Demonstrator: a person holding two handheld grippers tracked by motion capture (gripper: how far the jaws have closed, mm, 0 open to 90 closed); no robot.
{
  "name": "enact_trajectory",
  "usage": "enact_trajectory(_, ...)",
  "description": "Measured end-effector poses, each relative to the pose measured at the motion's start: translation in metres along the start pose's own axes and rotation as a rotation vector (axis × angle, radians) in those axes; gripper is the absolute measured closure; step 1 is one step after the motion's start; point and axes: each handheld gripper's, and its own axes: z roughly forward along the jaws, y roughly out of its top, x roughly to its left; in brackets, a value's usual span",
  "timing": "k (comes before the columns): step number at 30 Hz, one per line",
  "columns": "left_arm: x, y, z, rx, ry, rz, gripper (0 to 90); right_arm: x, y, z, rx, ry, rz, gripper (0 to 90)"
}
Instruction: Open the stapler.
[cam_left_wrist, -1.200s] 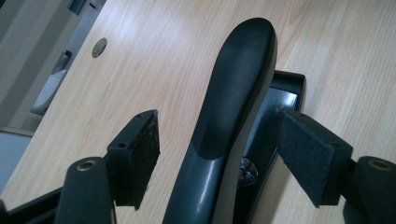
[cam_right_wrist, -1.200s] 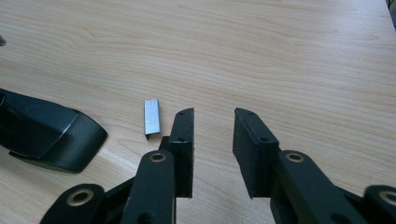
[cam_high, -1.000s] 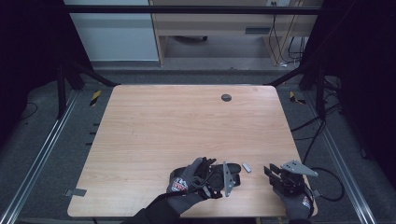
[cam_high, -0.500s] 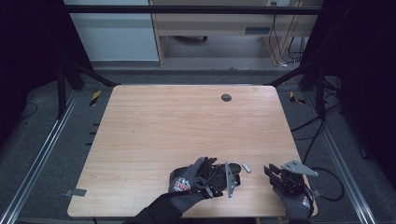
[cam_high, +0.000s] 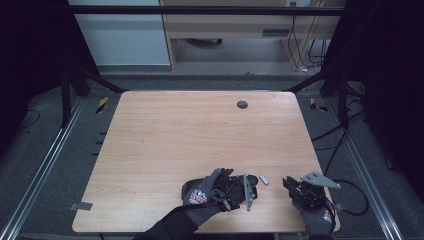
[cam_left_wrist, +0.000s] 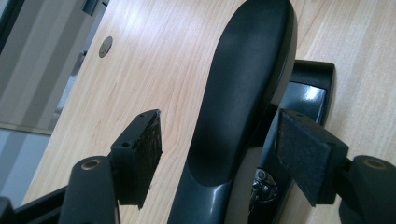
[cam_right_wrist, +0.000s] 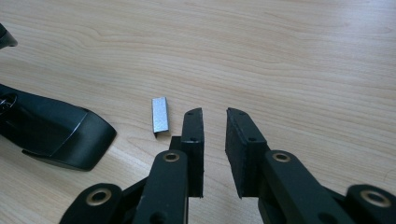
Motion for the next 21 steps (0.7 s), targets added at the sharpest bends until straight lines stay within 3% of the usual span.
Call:
enact_trajectory(14,-0.0071,0.0039,0.0057,0.008,0.037,0.058,36.5,0.0009,0.0001,0.0001,-0.003,0.005,0.002,80.0)
enact_trajectory(21,-0.0096,0.0014,0.0077,0.003,0.059,0.053,41.6,0.0011,0.0003,-0.0001,-0.002,0.006,0.005,80.6)
